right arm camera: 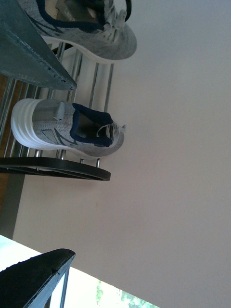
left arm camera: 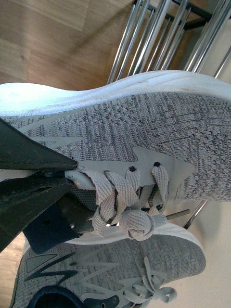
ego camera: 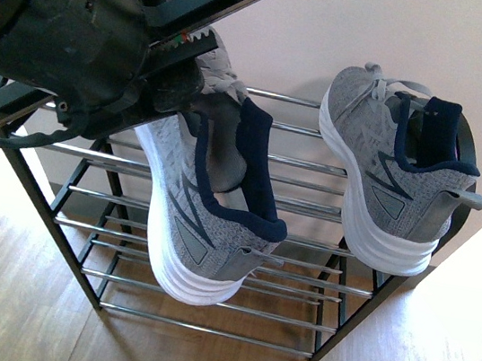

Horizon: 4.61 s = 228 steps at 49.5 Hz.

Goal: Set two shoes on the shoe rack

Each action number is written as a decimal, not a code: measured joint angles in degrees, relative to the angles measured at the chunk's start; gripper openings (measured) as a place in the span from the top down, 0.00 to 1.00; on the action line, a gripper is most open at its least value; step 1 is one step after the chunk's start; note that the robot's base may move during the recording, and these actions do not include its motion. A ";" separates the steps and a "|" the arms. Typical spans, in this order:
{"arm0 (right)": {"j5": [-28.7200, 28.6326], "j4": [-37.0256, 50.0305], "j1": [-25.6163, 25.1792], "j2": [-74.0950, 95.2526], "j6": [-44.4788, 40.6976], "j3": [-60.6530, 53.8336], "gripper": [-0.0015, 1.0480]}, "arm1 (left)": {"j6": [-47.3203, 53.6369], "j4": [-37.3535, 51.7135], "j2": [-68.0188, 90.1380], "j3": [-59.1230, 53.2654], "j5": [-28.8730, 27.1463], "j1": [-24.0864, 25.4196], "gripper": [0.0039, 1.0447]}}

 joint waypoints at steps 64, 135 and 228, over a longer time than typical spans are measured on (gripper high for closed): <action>0.00 0.00 0.00 0.00 0.00 0.00 0.09 | 1.88 -0.42 21.73 21.86 19.21 1.22 0.98; 0.00 0.00 0.00 0.00 0.00 0.00 0.09 | 1.90 -14.14 16.83 31.61 20.28 3.21 0.09; 0.00 0.00 0.00 0.00 0.13 0.00 0.09 | 48.50 27.96 -58.84 -46.01 2.54 29.90 0.99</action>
